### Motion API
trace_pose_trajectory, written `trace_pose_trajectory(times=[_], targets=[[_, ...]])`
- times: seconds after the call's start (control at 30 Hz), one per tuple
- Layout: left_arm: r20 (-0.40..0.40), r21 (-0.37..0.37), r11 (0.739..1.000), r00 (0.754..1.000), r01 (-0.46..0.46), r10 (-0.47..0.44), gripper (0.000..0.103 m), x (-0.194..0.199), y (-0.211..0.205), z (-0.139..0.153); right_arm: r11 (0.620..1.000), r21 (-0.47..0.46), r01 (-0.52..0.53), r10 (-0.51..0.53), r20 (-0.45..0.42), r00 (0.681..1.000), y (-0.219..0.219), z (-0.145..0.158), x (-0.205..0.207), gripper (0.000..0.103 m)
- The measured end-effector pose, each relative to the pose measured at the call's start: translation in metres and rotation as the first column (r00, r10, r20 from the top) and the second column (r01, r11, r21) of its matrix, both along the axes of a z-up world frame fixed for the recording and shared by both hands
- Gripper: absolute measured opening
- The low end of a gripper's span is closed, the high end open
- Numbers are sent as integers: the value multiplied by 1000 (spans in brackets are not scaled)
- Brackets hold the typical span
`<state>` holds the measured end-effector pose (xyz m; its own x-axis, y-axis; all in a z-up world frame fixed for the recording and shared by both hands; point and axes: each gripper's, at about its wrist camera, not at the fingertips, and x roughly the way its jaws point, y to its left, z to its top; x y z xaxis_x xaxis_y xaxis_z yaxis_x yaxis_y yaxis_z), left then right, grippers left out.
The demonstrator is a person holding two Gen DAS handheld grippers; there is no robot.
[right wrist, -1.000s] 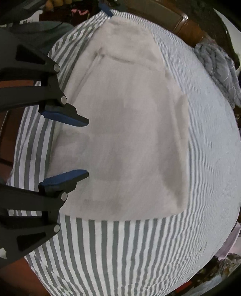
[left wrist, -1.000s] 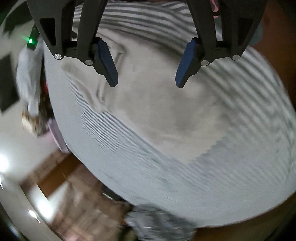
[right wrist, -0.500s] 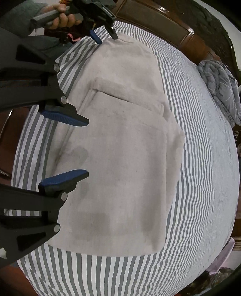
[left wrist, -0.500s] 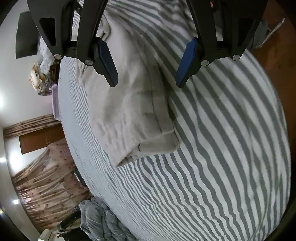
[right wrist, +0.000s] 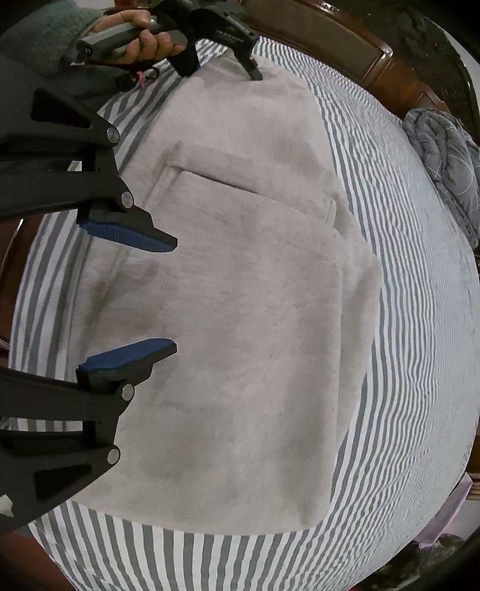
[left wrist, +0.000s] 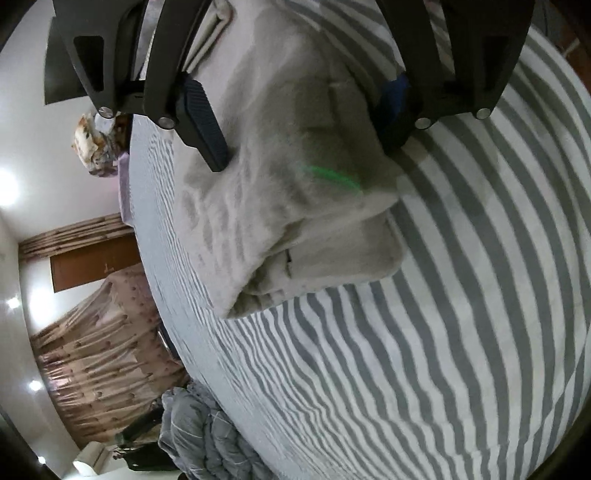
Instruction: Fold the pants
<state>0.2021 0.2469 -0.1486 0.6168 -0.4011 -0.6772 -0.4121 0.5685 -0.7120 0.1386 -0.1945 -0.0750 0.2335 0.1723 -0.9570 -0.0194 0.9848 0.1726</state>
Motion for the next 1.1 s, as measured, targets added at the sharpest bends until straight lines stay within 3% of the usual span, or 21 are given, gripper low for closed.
trace_pose_trajectory(times=[0.13,0.2,0.4,0.6,0.7,0.87,0.97,1.1], targets=[[25,15,1000,999,-20,20,74,0,-1,0,1000,-19,-9,9,-2,1000,5,-9,1,54],[29,36,999,999,-36,35,56,-4,-2,-1,999,-27,-21,21,1,1000,8,-10,1,58],[68,85,996,997,-40,35,30,-7,-10,16,1000,-15,-10,10,-4,1000,6,-8,2,63],[154,153,988,987,19,-43,23,-2,-35,64,997,62,36,-37,25,999,-7,8,0,61],[206,194,979,973,60,-101,22,-1,-56,93,986,157,51,-59,52,997,-16,23,4,61],[290,278,948,927,155,-237,21,-2,-106,142,939,322,118,-147,68,987,-37,48,16,61],[330,347,910,878,228,-346,21,-7,-152,173,926,348,145,-192,105,976,-54,67,20,61],[363,431,829,773,355,-520,21,-17,-229,204,910,367,192,-268,170,948,-103,94,11,61]])
